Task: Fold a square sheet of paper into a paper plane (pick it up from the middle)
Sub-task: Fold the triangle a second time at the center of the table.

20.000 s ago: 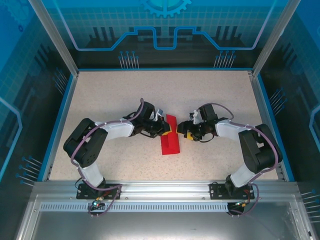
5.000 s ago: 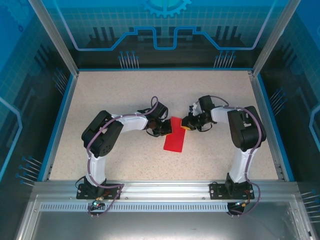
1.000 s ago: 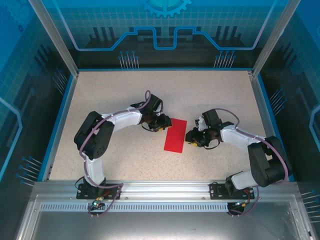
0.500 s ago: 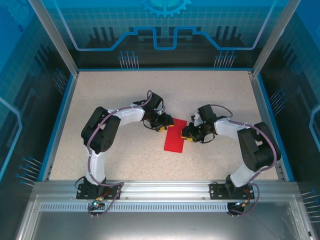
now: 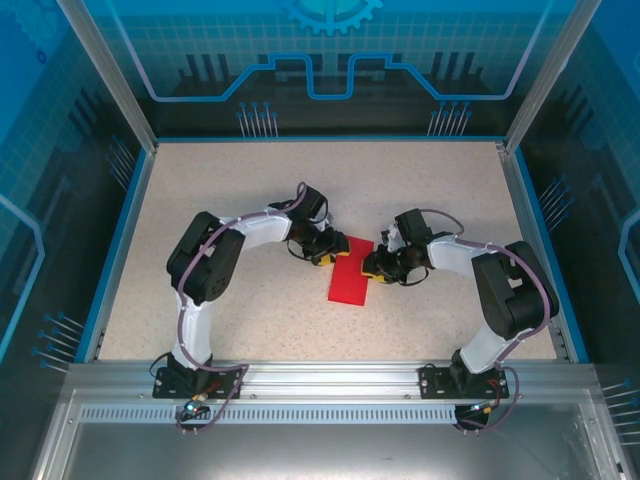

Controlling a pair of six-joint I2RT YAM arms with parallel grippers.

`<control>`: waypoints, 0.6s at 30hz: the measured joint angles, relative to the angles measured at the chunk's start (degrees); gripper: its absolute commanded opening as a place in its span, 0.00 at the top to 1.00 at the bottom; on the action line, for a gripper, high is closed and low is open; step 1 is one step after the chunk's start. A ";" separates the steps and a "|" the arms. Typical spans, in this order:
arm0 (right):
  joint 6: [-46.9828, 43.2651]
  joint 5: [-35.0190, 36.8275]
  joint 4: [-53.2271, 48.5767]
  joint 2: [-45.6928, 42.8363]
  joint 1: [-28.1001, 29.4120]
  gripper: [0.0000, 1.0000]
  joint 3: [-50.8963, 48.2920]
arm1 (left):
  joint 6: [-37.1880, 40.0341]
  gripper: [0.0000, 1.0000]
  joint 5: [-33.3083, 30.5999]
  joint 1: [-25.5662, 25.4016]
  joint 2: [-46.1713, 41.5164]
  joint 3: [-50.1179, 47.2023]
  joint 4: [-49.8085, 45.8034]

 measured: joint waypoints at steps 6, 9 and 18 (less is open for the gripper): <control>-0.02 -0.46 0.37 -0.02 -0.79 0.71 -0.04 | 0.44 0.54 2.86 -0.02 0.48 0.68 0.09; -0.07 -0.70 0.46 -0.85 -0.90 0.70 -0.74 | 0.59 0.56 3.50 0.00 0.48 0.66 0.28; -1.77 2.64 0.24 -16.83 0.17 0.56 -6.51 | 0.50 0.59 6.21 0.00 0.48 0.13 2.12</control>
